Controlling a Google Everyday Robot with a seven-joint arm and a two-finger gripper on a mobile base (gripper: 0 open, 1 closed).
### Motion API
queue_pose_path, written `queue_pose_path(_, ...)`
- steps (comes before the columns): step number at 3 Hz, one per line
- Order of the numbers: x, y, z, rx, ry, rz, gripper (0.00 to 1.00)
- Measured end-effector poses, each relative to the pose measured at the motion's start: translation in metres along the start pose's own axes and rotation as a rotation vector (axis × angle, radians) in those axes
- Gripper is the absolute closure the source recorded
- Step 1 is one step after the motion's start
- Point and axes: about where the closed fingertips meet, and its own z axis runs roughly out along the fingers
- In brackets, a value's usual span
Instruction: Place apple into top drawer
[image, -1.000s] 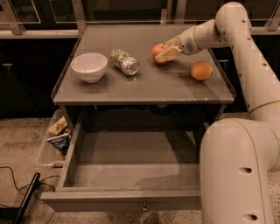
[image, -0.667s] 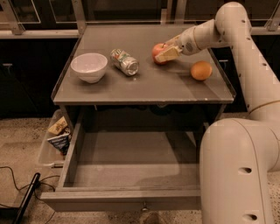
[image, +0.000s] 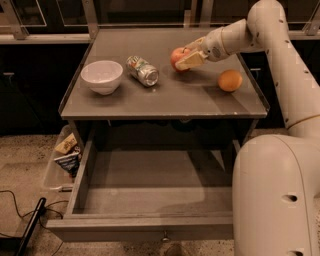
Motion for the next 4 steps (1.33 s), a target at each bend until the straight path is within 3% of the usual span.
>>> queue_pose_path(1, -0.006, 0.013, -0.023, -0.019, -0.042, -0.035, 1.00)
queue_pose_path(2, -0.003, 0.027, -0.062, -0.006, -0.069, -0.075, 1.00)
queue_pose_path(3, -0.002, 0.052, -0.120, 0.047, -0.106, -0.123, 1.00)
queue_pose_path(4, -0.011, 0.092, -0.171, 0.112, -0.151, -0.171, 1.00)
